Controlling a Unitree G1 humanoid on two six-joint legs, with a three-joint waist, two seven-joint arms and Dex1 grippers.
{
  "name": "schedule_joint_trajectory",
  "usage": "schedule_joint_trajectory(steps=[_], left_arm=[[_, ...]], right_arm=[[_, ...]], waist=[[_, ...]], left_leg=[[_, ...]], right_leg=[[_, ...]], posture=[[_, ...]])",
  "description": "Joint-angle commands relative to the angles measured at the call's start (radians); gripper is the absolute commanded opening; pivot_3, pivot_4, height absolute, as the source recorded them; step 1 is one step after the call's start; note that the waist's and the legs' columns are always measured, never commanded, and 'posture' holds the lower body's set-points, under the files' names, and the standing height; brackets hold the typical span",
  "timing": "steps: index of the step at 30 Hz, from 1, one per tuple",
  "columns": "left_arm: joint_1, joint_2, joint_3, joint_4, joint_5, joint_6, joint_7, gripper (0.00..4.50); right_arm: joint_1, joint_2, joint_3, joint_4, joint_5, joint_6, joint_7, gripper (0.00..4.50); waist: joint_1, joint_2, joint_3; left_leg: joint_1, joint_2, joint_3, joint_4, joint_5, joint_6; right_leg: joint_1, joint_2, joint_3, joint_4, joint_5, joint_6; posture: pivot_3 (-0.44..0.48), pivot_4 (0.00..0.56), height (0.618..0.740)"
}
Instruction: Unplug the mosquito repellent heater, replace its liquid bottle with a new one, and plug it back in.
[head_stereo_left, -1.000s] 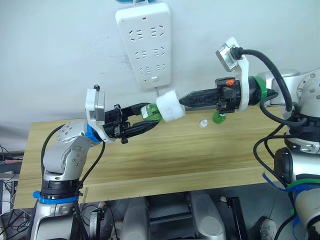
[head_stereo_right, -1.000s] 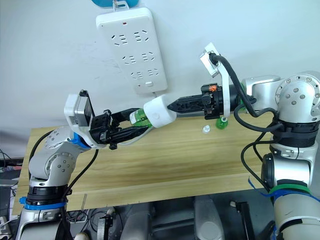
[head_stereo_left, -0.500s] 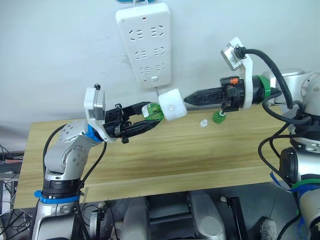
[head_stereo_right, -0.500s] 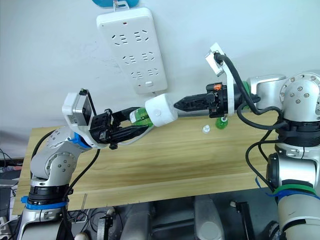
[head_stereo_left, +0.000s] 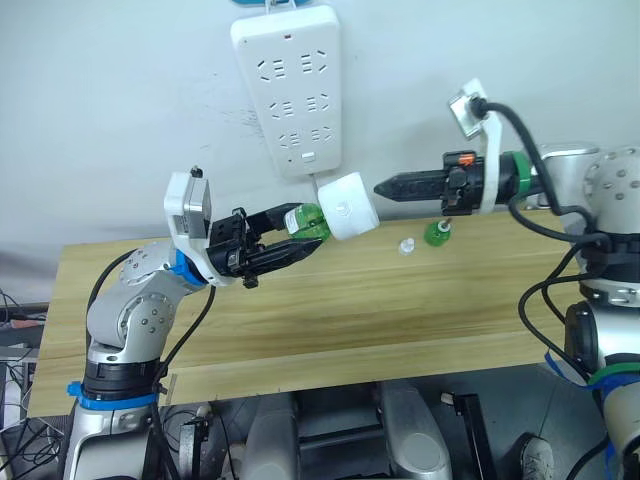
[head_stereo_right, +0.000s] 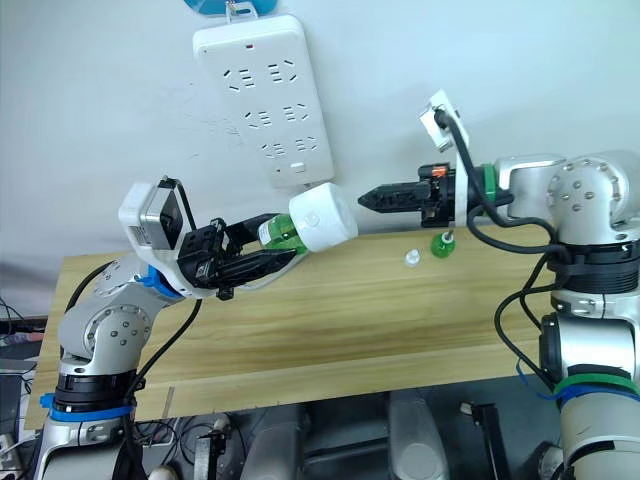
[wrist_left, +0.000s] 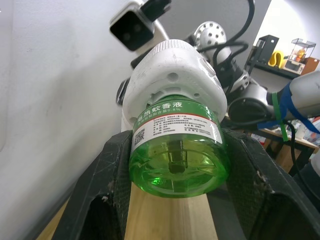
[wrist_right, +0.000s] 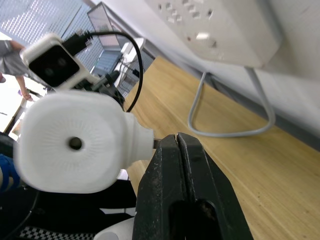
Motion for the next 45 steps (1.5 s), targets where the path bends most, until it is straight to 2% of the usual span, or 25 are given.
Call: schedule_joint_trajectory(steps=[1,5,10,31,34,40,45], left_arm=[[0.010,0.001,0.026,-0.060,-0.047,0.019,0.016,2.25],[0.011,-0.003,0.026,-0.071,-0.059,0.031,0.033,2.25],[0.007,-0.010,0.035,-0.075,-0.077,0.040,0.061,2.25],[0.015,-0.030,0.033,-0.058,-0.065,0.027,0.071,2.25],[0.012,-0.029,0.041,-0.064,-0.086,0.048,0.086,2.25],[0.018,0.004,0.076,-0.067,-0.104,0.059,0.091,2.25],[0.037,0.034,0.089,-0.091,-0.165,0.135,0.093,2.25]], right_arm=[[0.013,0.019,0.034,-0.014,-0.043,-0.079,0.026,0.01],[0.019,0.062,0.059,0.012,-0.086,-0.132,0.024,0.01],[0.039,0.065,0.071,-0.004,-0.098,-0.131,0.037,0.01],[0.049,0.090,0.009,-0.156,-0.017,0.013,-0.007,0.01],[0.074,0.060,0.006,-0.177,-0.006,0.030,0.006,0.01],[0.148,-0.098,0.013,-0.206,0.014,0.002,0.135,0.01],[0.118,-0.100,0.014,-0.135,-0.036,-0.059,0.125,0.01]], waist=[[0.001,0.000,0.000],[0.001,0.000,0.000],[0.006,0.000,0.000],[0.005,0.000,0.000],[0.006,0.000,0.000],[0.009,0.000,0.000],[0.000,0.000,0.000]], left_leg=[[0.000,0.000,0.000,0.000,0.000,0.000],[0.000,0.000,0.000,0.000,0.000,0.000],[0.000,0.000,0.000,0.000,0.000,0.000],[0.000,0.000,0.000,0.000,-0.001,0.001],[0.000,0.000,0.000,0.000,-0.001,0.001],[0.000,-0.001,-0.001,0.000,-0.001,0.002],[0.000,0.000,0.000,0.000,-0.001,0.002]], right_leg=[[0.000,0.000,0.000,0.000,0.000,0.000],[0.000,0.000,0.000,0.000,0.000,0.000],[0.000,0.000,0.000,0.000,0.000,0.000],[0.000,0.000,0.000,0.000,0.000,0.000],[0.000,0.000,0.000,0.000,0.000,0.000],[0.000,0.000,0.000,-0.001,0.000,0.000],[0.000,0.000,0.000,0.000,0.000,0.000]], posture=[[-0.207,0.341,0.730],[-0.199,0.341,0.730],[-0.196,0.346,0.730],[-0.215,0.355,0.730],[-0.208,0.351,0.730],[-0.192,0.336,0.730],[-0.194,0.327,0.730]])
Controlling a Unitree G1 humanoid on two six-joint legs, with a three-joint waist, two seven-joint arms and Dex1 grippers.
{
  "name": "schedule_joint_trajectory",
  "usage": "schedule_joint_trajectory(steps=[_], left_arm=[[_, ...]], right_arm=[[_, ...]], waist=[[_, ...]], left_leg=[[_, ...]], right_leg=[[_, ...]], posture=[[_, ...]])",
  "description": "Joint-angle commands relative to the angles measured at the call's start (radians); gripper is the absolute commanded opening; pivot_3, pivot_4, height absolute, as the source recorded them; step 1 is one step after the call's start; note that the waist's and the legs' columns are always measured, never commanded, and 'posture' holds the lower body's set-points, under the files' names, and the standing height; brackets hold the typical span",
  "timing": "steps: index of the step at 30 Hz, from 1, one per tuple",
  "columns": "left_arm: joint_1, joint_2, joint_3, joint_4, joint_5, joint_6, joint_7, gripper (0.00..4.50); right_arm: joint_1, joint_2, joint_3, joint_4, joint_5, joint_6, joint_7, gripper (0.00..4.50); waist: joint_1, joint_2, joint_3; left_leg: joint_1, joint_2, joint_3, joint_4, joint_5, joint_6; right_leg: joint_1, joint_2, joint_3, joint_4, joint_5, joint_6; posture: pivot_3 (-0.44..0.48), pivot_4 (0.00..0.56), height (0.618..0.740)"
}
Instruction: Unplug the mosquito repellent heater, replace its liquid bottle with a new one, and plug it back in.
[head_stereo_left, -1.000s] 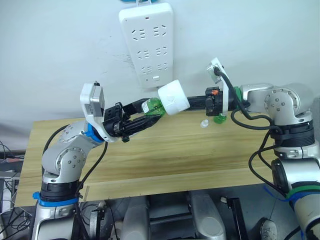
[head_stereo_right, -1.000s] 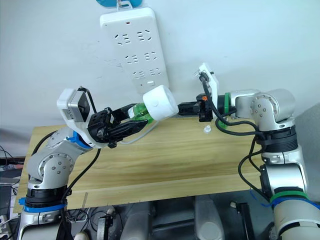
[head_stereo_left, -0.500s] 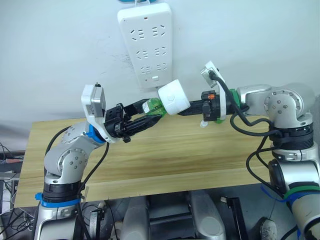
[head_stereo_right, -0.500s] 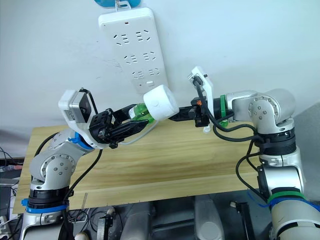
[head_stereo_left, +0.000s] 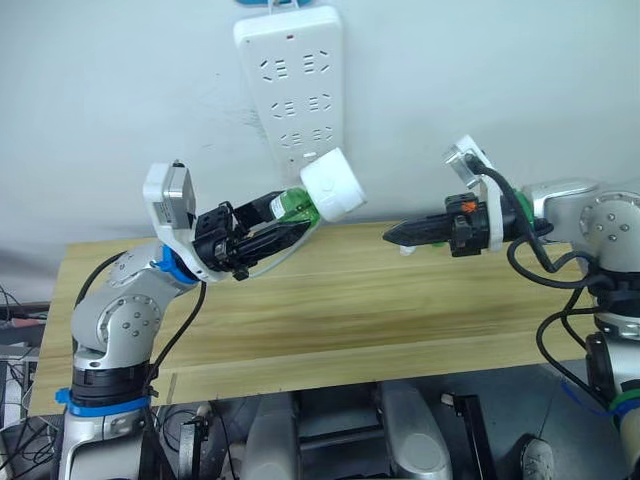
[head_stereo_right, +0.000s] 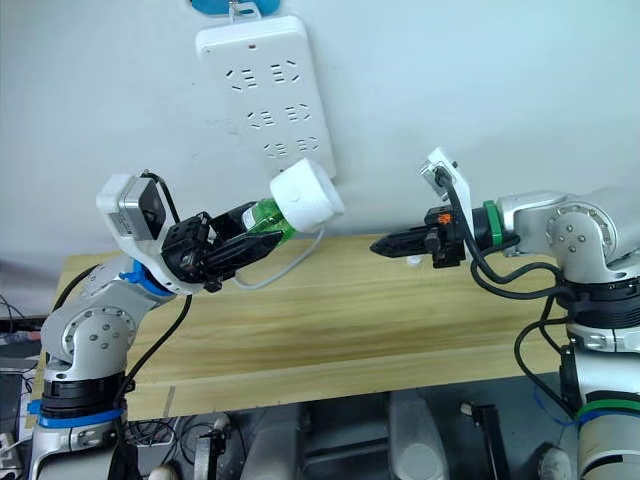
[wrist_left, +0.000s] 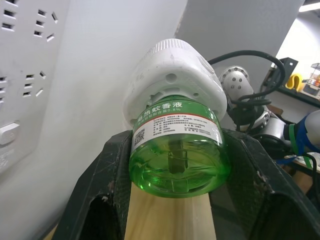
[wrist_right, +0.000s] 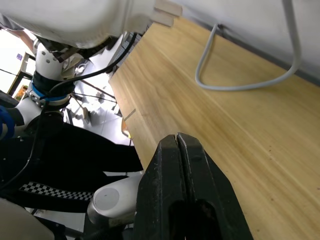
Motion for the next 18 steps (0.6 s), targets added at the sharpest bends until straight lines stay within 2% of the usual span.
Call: schedule_joint_trajectory(steps=[1,9,18], left_arm=[[0.019,0.024,0.026,-0.060,-0.080,0.060,0.003,2.25],[0.028,0.049,0.028,-0.083,-0.183,0.179,0.024,2.25],[0.033,0.056,0.041,-0.104,-0.226,0.225,0.054,2.25]], right_arm=[[-0.036,0.010,-0.018,0.028,-0.028,-0.061,-0.006,0.01],[-0.068,0.073,-0.007,0.084,-0.083,-0.128,-0.037,0.01],[-0.087,0.162,0.008,0.126,-0.122,-0.193,-0.045,0.01]], waist=[[-0.001,0.000,0.000],[0.005,0.000,0.000],[0.006,0.000,0.000]], left_leg=[[0.000,0.000,0.000,0.000,0.000,0.000],[0.000,0.000,0.000,0.000,0.001,-0.002],[0.000,0.000,0.000,0.000,0.002,-0.003]], right_leg=[[0.000,0.000,0.000,0.000,0.000,0.000],[0.000,0.000,0.000,0.000,0.000,0.000],[0.000,0.000,0.000,0.000,0.000,0.000]], posture=[[-0.194,0.327,0.730],[-0.201,0.321,0.730],[-0.182,0.325,0.730]])
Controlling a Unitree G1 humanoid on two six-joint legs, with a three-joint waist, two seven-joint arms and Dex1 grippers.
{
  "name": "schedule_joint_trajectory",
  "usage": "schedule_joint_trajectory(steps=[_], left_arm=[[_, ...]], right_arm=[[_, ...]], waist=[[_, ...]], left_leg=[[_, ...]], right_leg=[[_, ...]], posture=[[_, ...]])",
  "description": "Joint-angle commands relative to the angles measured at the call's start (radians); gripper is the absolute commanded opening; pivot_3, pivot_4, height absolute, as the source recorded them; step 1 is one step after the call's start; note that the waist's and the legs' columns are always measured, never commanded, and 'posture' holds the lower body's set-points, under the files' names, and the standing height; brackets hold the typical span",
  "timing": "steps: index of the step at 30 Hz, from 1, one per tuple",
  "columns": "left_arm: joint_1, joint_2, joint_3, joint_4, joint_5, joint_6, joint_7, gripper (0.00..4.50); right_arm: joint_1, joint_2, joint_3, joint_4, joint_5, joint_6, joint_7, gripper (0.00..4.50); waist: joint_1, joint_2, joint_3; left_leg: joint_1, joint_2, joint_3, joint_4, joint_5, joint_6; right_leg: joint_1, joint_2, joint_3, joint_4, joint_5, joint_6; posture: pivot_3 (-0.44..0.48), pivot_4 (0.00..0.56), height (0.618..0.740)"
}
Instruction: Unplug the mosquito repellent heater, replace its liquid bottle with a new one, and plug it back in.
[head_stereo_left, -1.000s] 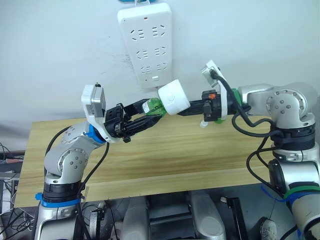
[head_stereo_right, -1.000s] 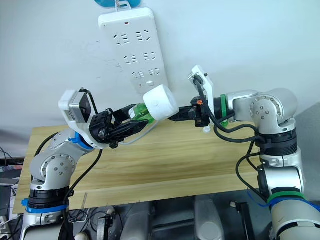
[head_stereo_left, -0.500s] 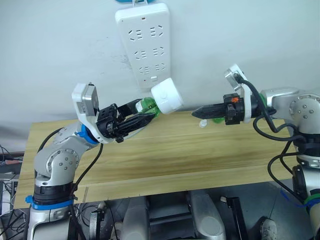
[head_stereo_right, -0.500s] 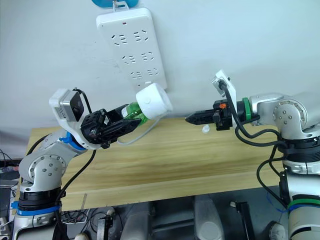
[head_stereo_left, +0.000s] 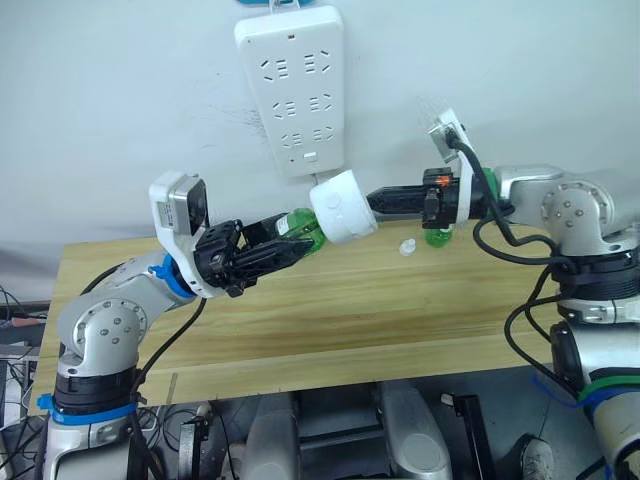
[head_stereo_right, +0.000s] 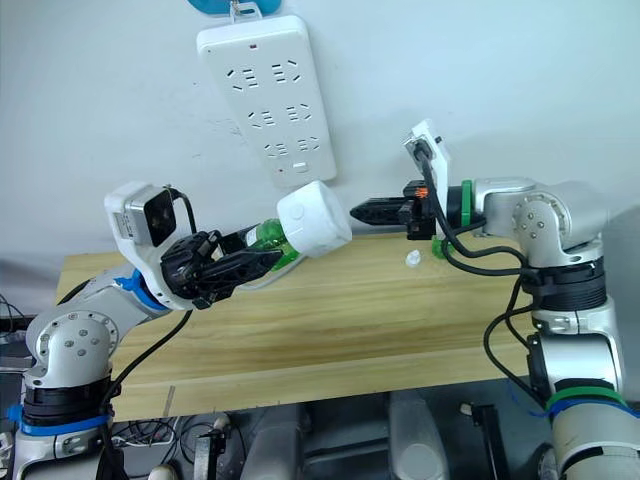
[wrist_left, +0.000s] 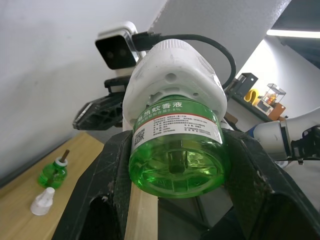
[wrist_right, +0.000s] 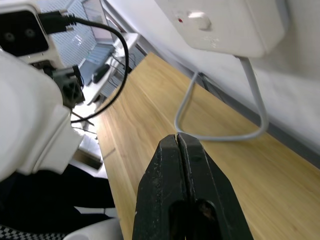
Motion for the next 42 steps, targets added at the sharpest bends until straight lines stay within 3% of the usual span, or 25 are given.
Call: schedule_joint_trajectory(steps=[1,25,42], left_arm=[[0.009,0.008,0.029,-0.050,-0.031,-0.004,0.007,2.25],[0.015,-0.014,0.018,-0.037,0.006,-0.050,0.014,2.25],[-0.004,-0.050,-0.049,0.011,0.204,-0.218,-0.070,2.25]], right_arm=[[-0.019,0.007,-0.005,-0.021,0.003,-0.015,0.011,0.01],[0.017,0.019,-0.040,-0.229,0.151,0.156,-0.033,0.01],[-0.012,-0.047,0.015,-0.343,0.203,0.222,-0.022,0.01]], waist=[[0.001,0.000,0.000],[0.000,0.000,0.000],[-0.001,0.000,0.000]], left_leg=[[0.000,0.000,0.000,0.000,0.000,0.000],[0.000,0.000,0.000,0.000,0.000,0.001],[0.000,0.000,0.000,0.000,-0.001,0.002]], right_leg=[[0.000,0.000,0.000,0.000,0.000,0.000],[0.000,0.000,0.000,0.000,0.000,0.000],[0.000,0.000,0.000,0.000,0.000,0.000]], posture=[[-0.182,0.325,0.730],[-0.200,0.339,0.730],[-0.217,0.348,0.730]])
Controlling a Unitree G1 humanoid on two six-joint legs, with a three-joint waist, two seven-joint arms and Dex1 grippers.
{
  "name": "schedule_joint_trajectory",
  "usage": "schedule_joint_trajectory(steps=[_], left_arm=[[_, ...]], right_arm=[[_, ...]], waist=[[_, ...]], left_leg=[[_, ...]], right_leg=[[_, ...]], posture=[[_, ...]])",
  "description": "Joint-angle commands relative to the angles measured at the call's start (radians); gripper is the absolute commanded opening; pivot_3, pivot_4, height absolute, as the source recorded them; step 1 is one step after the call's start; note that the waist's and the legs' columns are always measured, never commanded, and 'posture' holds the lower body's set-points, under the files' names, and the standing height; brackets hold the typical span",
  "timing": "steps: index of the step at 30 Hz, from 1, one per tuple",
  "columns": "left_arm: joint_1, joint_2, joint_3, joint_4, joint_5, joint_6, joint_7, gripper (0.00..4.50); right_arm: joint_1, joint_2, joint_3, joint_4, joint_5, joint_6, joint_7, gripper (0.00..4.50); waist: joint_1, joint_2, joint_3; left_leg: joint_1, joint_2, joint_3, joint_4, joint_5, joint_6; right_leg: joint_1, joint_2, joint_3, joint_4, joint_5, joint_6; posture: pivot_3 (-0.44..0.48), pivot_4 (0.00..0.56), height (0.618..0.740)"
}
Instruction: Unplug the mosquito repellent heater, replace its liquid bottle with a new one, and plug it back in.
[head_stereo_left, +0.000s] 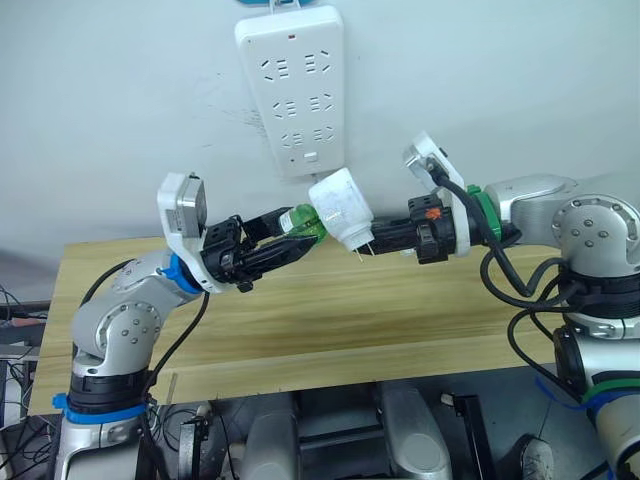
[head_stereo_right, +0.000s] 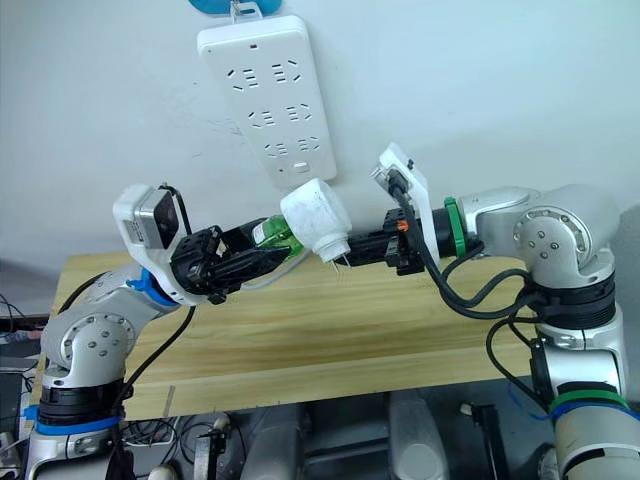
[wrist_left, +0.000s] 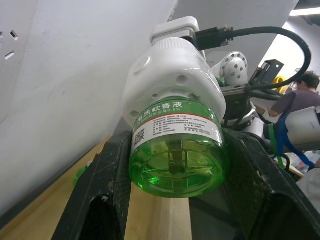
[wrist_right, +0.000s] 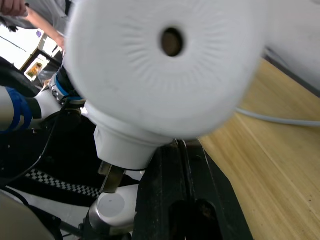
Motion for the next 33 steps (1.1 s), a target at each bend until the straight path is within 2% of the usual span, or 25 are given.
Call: schedule_joint_trajectory(steps=[1,12,19,33], left_arm=[[-0.006,-0.007,-0.010,-0.019,0.020,-0.039,-0.029,2.25],[-0.032,-0.022,-0.061,0.040,0.109,-0.109,-0.085,2.25],[-0.040,-0.032,-0.077,0.068,0.138,-0.133,-0.113,2.25],[-0.025,-0.046,-0.104,0.063,0.153,-0.136,-0.136,2.25]], right_arm=[[-0.028,-0.015,-0.004,-0.051,0.034,0.003,0.018,0.01],[-0.057,-0.076,0.025,-0.085,0.051,0.004,0.066,0.01],[-0.055,-0.124,0.074,-0.116,0.019,-0.072,0.128,0.01],[-0.109,-0.108,0.110,-0.040,-0.043,-0.202,0.202,0.01]], waist=[[0.000,0.000,0.000],[0.000,0.000,0.000],[-0.001,0.000,0.000],[0.000,0.000,0.000]], left_leg=[[0.000,0.000,0.000,0.000,0.000,0.000],[0.000,0.000,0.000,0.000,-0.001,0.001],[0.000,0.000,0.000,0.000,-0.001,0.002],[0.000,0.000,0.000,0.000,-0.001,0.001]], right_leg=[[0.000,0.000,0.000,0.000,0.000,0.000],[0.000,0.000,0.000,0.000,0.000,0.000],[0.000,0.000,0.000,0.000,0.000,0.000],[0.000,0.000,0.000,0.000,0.000,0.000]], posture=[[-0.217,0.348,0.730],[-0.230,0.354,0.730],[-0.234,0.357,0.730],[-0.229,0.346,0.730]])
